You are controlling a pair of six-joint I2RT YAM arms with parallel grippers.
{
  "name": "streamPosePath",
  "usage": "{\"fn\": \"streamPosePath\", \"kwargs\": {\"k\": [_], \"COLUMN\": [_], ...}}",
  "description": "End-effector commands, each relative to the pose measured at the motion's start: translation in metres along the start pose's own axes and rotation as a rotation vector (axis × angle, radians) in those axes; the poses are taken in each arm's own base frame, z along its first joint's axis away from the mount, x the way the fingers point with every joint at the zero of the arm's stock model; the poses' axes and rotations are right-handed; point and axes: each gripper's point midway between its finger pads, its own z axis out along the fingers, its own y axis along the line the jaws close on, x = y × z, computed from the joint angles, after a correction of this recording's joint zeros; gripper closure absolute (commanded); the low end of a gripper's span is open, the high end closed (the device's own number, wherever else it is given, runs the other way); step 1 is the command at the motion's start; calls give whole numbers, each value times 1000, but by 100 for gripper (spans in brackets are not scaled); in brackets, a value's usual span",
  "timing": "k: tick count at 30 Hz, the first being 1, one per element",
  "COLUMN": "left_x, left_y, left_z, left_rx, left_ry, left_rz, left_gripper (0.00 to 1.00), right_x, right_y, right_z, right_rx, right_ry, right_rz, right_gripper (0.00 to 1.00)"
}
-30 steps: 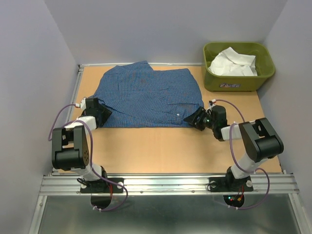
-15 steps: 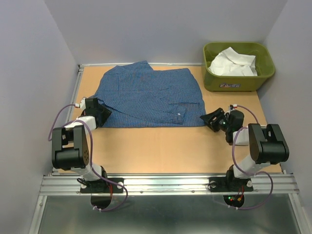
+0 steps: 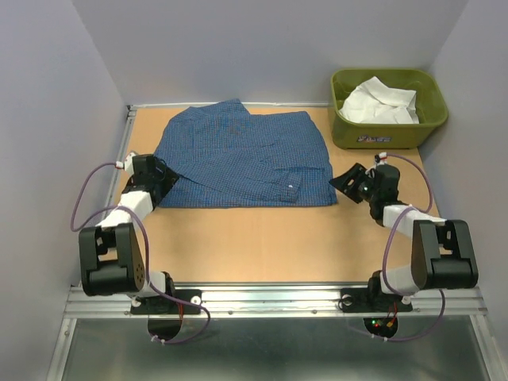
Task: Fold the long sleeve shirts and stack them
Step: Fold the shirt
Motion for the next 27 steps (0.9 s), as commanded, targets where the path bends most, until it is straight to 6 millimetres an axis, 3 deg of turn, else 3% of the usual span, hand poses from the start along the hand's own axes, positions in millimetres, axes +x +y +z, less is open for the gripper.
{"fn": "streamPosePath", "kwargs": {"k": [1, 2, 3, 4, 5, 6, 7, 8, 9, 10, 11, 15, 20, 27], "left_x": [-41, -46, -47, -47, -47, -51, -44, -46, -43, -46, -44, -41, -33, -17], "left_y": [-28, -26, -26, -26, -33, -27, -40, -41, -39, -44, -39, -29, -6, 35], "left_z": [-32, -35, -39, -41, -43, -41, -43, -42, -37, -35, -27, -5, 11, 24], "left_rx": [37, 12, 1, -10, -6, -45, -31, -54, -74, -79, -112, -195, -261, -321], "left_ry": [-145, -175, -187, -195, -203, -219, -217, -234, -226, -234, -224, -195, -135, -51], "left_rz": [100, 117, 156, 181, 212, 227, 285, 304, 326, 343, 356, 375, 333, 263], "left_gripper": [21, 20, 19, 19, 19, 19, 19, 18, 19, 19, 20, 26, 37, 44], "right_x": [-12, -16, -5, -1, -3, 7, 12, 16, 15, 21, 20, 25, 31, 45], "right_y": [29, 40, 50, 46, 55, 65, 58, 62, 79, 77, 91, 103, 105, 86], "right_z": [5, 8, 12, 16, 20, 25, 31, 34, 40, 46, 51, 65, 74, 77], "right_rx": [41, 31, 22, 58, 54, 44, 90, 94, 72, 92, 70, 75, 76, 112], "right_ry": [13, 7, 31, 46, 42, 65, 82, 92, 89, 107, 103, 118, 139, 180], "right_rz": [-224, -257, -293, -328, -355, -406, -426, -446, -474, -488, -508, -549, -564, -570], "right_gripper": [36, 36, 35, 35, 34, 34, 34, 34, 34, 34, 34, 34, 34, 34]}}
